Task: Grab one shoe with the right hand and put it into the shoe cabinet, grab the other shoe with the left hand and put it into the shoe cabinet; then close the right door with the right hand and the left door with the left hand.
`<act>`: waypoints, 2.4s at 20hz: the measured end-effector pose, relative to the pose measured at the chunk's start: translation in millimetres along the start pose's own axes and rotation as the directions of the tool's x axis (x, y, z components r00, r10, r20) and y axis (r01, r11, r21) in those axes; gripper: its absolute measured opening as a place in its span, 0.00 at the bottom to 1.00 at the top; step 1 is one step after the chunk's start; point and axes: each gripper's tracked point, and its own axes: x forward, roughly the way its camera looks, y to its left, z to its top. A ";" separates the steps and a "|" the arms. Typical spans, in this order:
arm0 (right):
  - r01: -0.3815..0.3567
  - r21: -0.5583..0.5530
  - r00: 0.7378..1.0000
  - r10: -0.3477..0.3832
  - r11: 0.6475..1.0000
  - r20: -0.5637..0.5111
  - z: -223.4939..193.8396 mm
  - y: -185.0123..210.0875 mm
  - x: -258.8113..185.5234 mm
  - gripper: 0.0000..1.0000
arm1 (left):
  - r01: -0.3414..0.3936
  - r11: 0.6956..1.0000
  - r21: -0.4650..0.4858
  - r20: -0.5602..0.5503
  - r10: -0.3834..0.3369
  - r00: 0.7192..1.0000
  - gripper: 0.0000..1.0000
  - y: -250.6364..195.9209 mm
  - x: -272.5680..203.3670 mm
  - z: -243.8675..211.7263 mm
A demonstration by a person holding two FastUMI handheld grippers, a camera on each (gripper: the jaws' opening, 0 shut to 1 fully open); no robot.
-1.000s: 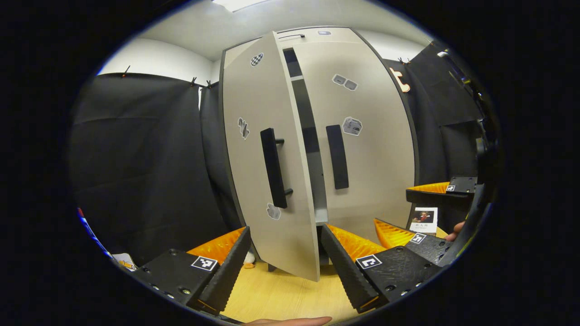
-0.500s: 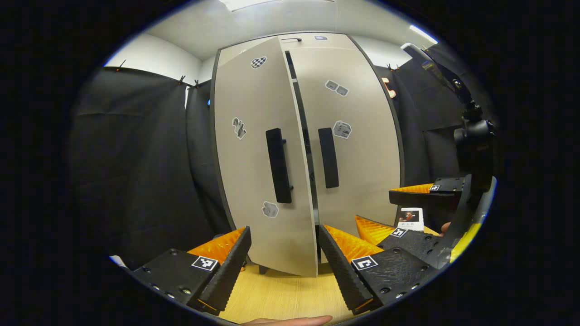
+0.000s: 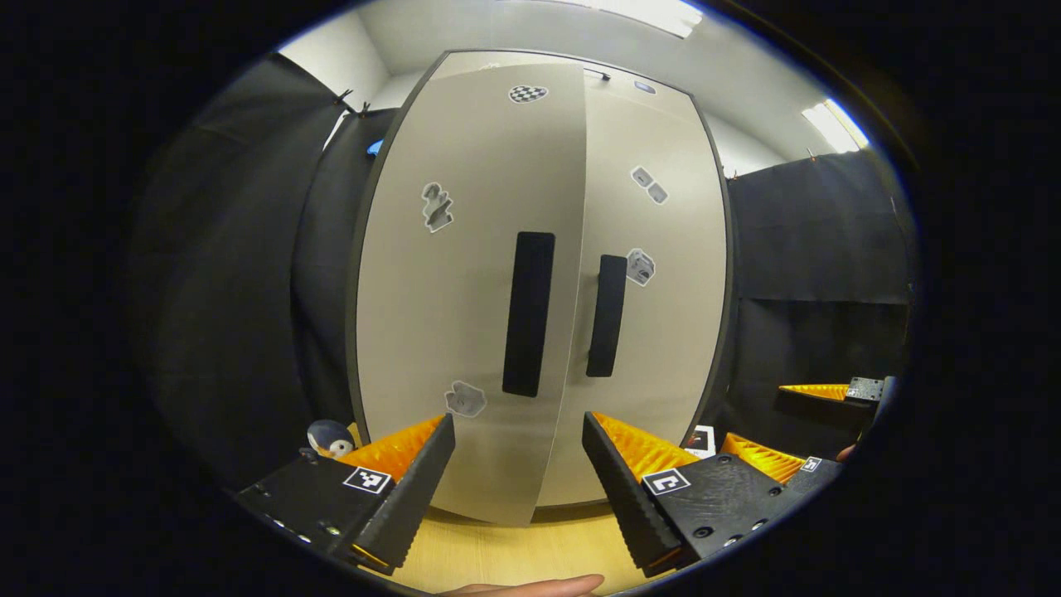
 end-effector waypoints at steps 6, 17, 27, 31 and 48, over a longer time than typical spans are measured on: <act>0.022 0.107 1.000 -0.023 0.994 0.002 0.9 11.8 3.3 0.99 | -0.093 0.991 0.100 0.054 0.088 0.995 0.92 15.7 -29.4 1.9; -0.135 0.095 0.989 0.129 0.986 0.071 30.2 81.0 9.5 0.99 | -0.197 0.979 0.048 0.031 0.196 0.980 0.95 54.7 -52.6 -10.5; -0.030 0.149 0.999 0.028 0.988 0.017 13.0 48.5 7.2 0.99 | -0.135 0.990 0.029 0.100 0.131 0.986 0.95 48.3 -54.0 0.2; 0.021 0.140 1.000 -0.023 0.990 0.011 8.7 39.1 3.0 0.99 | -0.086 0.996 0.036 0.085 0.083 0.993 0.95 39.2 -46.0 -5.5; -0.009 0.201 1.000 0.013 0.980 -0.022 1.0 40.9 3.6 0.93 | -0.037 0.999 0.035 0.085 0.034 0.996 0.95 30.5 -33.6 -7.1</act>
